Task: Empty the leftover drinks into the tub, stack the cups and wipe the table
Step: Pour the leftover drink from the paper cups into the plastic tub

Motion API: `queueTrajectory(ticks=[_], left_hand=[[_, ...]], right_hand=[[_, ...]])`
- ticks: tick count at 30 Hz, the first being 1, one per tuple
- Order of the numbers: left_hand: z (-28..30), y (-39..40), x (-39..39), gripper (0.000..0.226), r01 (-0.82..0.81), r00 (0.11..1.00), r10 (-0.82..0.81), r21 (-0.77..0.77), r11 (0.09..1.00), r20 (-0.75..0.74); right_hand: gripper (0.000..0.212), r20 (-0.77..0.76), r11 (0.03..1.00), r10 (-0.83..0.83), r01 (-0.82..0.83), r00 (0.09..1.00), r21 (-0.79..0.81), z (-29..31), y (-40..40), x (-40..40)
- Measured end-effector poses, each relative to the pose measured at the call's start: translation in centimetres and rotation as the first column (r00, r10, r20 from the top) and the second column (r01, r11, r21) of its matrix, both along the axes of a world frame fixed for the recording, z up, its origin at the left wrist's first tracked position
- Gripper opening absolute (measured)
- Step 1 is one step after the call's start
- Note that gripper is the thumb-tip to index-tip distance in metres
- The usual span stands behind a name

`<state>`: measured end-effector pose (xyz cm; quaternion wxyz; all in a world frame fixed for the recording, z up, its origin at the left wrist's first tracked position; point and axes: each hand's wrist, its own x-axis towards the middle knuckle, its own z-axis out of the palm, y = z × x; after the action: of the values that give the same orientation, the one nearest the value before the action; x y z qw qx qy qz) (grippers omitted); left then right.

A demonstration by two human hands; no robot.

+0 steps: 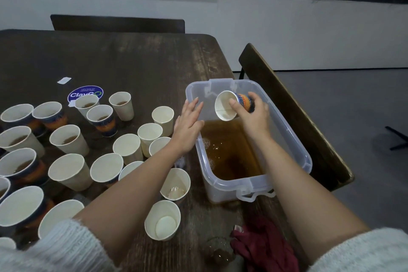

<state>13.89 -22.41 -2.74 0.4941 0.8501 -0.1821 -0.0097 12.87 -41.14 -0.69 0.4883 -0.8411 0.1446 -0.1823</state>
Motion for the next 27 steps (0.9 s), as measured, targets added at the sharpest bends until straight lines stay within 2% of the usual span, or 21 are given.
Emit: queueTrajectory(ticks=[3,5,7,10,14,17,19,21,27], left_hand=[[0.4,0.4,0.2,0.056,0.024,1.000,-0.026,0.128,0.992,0.012],[0.9,0.7,0.6,0.058,0.017,1.000,-0.018,0.205,0.979,0.004],[1.7,1.3,0.7,0.067,0.009,1.000,-0.005,0.121,0.993,-0.029],[3.5,2.9,0.2,0.080,-0.036,0.998,0.028,-0.132,0.991,-0.060],[6.1,7.3,0.2,0.095,-0.056,0.996,0.068,-0.214,0.975,0.052],[8.3,10.8,-0.1,0.081,-0.096,0.986,0.127,-0.262,0.960,0.105],[9.5,13.3,-0.3,0.069,-0.135,0.975,0.176,-0.268,0.954,0.137],[10.0,16.0,-0.2,0.068,-0.181,0.965,0.216,-0.218,0.959,0.148],[9.5,23.8,0.2,0.071,-0.295,0.948,0.302,-0.072,0.953,0.100]], right_hand=[[0.057,-0.023,0.984,0.058,-0.053,0.998,0.169,0.6,0.9,-0.2],[0.045,-0.018,0.970,0.089,-0.082,0.996,0.230,1.4,1.9,-0.3],[0.046,-0.023,0.952,0.121,-0.110,0.992,0.286,2.6,3.1,-0.4],[0.037,-0.018,0.929,0.180,-0.164,0.983,0.331,5.2,5.3,-0.3],[0.031,-0.030,0.895,0.266,-0.235,0.963,0.380,8.6,10.0,0.5],[0.044,-0.080,0.843,0.384,-0.314,0.920,0.437,10.1,14.1,1.2],[0.059,-0.116,0.814,0.458,-0.364,0.881,0.453,10.5,16.9,1.5],[0.065,-0.149,0.800,0.509,-0.403,0.848,0.445,10.3,19.6,2.2],[0.034,-0.123,0.846,0.512,-0.473,0.850,0.248,9.3,26.8,4.3]])
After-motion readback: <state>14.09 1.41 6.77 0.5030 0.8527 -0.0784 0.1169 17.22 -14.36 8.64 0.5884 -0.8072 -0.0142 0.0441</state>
